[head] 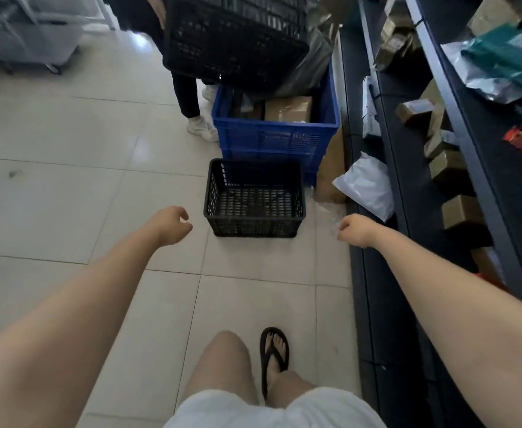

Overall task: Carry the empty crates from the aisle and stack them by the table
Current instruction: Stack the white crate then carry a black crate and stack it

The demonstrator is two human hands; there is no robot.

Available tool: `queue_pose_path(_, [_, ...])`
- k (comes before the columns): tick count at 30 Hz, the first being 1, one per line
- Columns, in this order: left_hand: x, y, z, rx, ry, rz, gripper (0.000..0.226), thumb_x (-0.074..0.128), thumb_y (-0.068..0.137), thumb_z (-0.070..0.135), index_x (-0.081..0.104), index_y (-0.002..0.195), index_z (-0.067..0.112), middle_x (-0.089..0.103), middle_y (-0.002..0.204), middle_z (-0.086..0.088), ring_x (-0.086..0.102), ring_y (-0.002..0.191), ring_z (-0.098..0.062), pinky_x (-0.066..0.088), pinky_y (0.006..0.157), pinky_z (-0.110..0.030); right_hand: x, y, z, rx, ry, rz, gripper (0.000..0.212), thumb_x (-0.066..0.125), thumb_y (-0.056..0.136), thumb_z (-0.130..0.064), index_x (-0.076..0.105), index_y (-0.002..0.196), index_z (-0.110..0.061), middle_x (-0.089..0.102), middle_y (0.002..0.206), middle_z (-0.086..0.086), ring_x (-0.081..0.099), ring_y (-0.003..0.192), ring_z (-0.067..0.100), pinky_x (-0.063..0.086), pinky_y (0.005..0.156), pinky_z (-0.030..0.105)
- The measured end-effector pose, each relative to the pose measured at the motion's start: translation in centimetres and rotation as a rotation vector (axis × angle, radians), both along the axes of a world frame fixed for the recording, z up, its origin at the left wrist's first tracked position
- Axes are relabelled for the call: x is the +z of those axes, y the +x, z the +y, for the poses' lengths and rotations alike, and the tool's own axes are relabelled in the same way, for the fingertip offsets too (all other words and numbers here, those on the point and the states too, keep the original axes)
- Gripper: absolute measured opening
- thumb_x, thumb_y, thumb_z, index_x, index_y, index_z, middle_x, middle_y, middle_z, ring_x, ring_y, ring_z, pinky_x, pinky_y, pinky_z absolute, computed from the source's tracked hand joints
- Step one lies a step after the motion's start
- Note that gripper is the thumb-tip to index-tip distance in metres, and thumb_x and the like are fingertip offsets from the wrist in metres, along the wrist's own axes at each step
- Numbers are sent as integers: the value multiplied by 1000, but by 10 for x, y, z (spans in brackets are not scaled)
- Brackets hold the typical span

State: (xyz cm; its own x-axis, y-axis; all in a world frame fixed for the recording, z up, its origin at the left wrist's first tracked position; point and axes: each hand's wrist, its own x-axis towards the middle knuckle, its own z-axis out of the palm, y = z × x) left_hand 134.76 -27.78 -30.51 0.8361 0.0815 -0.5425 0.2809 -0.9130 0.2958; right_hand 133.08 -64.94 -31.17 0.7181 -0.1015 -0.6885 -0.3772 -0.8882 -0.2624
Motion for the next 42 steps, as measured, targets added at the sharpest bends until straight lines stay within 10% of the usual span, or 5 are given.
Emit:
queue_pose_path(20, [-325, 323, 35, 424, -54, 204, 46, 56, 88, 17, 49, 132, 5, 56, 130, -21, 55, 116, -39, 44, 101, -42, -316, 306, 9, -192, -4, 241, 40, 56, 91, -15, 53, 128, 1, 54, 133, 19, 51, 122, 34, 41, 94, 31])
queue_pose_path(26, [-479, 362, 16, 475, 12, 84, 69, 69, 81, 21, 32, 136, 0, 43, 136, -24, 45, 125, -40, 40, 101, -45, -457, 356, -10, -519, 130, 26, 79, 60, 89, -15, 13, 152, -10, 44, 145, 15, 46, 129, 31, 39, 101, 33])
queue_pose_path(31, [-554, 379, 22, 561, 6, -57, 45, 66, 77, 15, 51, 117, -2, 58, 119, -25, 56, 111, -40, 48, 92, -45, -534, 376, -33, -940, 330, -99, 51, 56, 92, -12, 40, 141, -10, 61, 103, 6, 66, 71, 6, 53, 65, 19])
queue_pose_path(36, [-535, 383, 31, 663, -137, -87, 36, 52, 70, -4, 58, 105, -3, 59, 90, -13, 62, 85, -32, 52, 75, -41, -515, 377, -33, -983, 400, -150, 33, 41, 90, 4, 54, 114, -15, 54, 73, 0, 49, 57, 9, 44, 44, 16])
queue_pose_path(42, [-381, 357, 19, 713, -313, -112, 22, 45, 75, -8, 53, 92, 2, 49, 69, -9, 53, 62, -25, 52, 45, -23, -369, 331, -40, -1053, 402, -153, 41, 44, 89, 0, 56, 125, -14, 57, 79, -2, 51, 64, 10, 43, 57, 23])
